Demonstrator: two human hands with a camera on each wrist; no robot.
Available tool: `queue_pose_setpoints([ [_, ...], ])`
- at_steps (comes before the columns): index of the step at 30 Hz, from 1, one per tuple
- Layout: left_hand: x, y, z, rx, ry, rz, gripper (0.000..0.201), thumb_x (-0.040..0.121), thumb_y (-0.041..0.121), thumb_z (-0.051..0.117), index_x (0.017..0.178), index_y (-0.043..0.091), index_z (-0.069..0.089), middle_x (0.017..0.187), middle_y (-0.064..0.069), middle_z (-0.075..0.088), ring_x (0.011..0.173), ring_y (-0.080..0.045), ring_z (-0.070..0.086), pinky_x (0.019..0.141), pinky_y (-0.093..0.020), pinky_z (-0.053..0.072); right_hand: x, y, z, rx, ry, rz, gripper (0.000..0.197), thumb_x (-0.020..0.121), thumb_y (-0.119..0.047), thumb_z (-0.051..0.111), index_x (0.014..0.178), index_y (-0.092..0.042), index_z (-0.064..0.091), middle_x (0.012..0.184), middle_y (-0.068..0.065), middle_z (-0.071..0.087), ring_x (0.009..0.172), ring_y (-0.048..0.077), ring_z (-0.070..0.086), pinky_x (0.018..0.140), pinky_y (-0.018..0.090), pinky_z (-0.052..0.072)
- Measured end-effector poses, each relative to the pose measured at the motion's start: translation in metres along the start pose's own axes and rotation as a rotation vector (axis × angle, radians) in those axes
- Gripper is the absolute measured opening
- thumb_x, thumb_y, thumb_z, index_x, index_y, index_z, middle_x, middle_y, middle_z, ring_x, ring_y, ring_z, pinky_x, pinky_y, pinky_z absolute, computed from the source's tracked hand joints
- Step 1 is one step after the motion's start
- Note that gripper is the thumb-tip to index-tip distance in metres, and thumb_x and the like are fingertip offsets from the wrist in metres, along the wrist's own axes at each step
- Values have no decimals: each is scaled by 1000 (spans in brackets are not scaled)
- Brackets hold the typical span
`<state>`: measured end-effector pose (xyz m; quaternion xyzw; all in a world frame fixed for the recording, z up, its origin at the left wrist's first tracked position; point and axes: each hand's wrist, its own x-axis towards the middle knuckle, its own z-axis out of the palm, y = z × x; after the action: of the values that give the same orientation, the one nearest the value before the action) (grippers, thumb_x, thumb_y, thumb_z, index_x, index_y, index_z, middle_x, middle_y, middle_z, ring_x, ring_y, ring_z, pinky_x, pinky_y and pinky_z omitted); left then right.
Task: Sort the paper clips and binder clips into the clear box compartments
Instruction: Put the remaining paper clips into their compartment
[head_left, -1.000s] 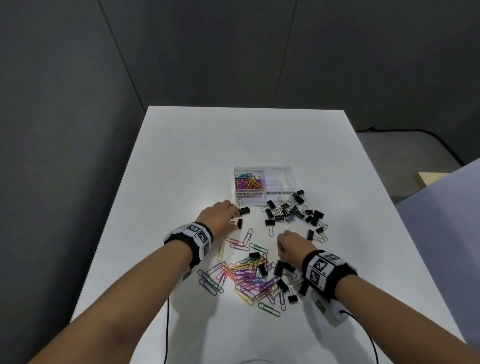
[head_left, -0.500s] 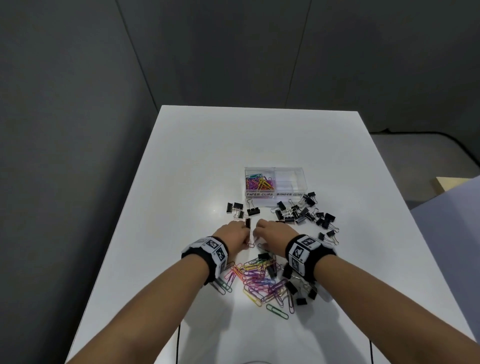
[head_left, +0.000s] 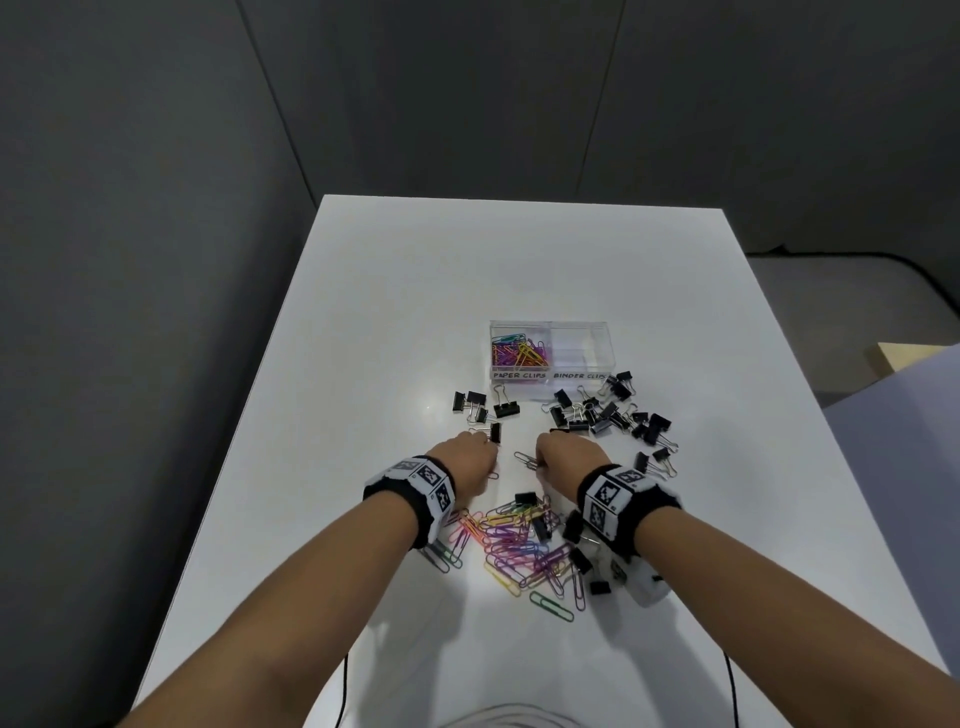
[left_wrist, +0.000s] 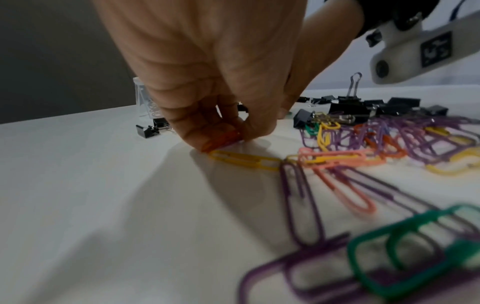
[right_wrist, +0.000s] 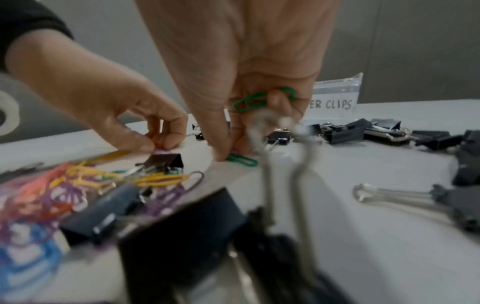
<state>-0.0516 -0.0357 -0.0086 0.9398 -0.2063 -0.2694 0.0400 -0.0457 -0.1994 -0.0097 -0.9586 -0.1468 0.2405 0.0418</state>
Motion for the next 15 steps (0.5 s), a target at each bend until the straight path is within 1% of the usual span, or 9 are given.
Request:
queue_pose_setpoints([
  [3,2,-1,-2,-42,-13,-21,26,91,8,47,116,4,55,126,-16,52,117,-32,50,95,-38,43,1,-3,-1,3,-38,46,23,91,-12,49,111,-2,54,118,16,57,108,32,57,86,37,47],
  [7,3,-3,-8,-133,-32,-66,26,92,7,47,115,7,58,125,-12,58,116,-27,54,97,-34,43,1,-9,-3,-53,-33,33,26,90,-14,50,114,-2,51,118,16,58,108,32,58,84,36,47],
  [10,4,-6,-8,-171,-47,-48,25,93,10,49,115,6,59,125,-11,59,116,-26,54,96,-32,42,2,-7,-5,-55,-47,24,25,91,-15,50,113,-3,51,115,15,59,105,31,59,82,36,47],
  [13,1,-12,-9,-197,-45,-27,22,92,14,53,110,5,62,122,-12,58,113,-26,54,94,-31,42,3,-3,-10,-29,-72,27,24,93,-16,48,113,-5,54,116,13,60,105,30,59,84,36,48],
  [15,-4,-18,-11,-210,-19,-21,17,92,16,53,104,8,62,115,-10,60,106,-25,55,90,-31,42,2,0,-13,11,-61,20,24,95,-20,46,111,-5,56,114,13,61,103,29,60,83,35,49],
])
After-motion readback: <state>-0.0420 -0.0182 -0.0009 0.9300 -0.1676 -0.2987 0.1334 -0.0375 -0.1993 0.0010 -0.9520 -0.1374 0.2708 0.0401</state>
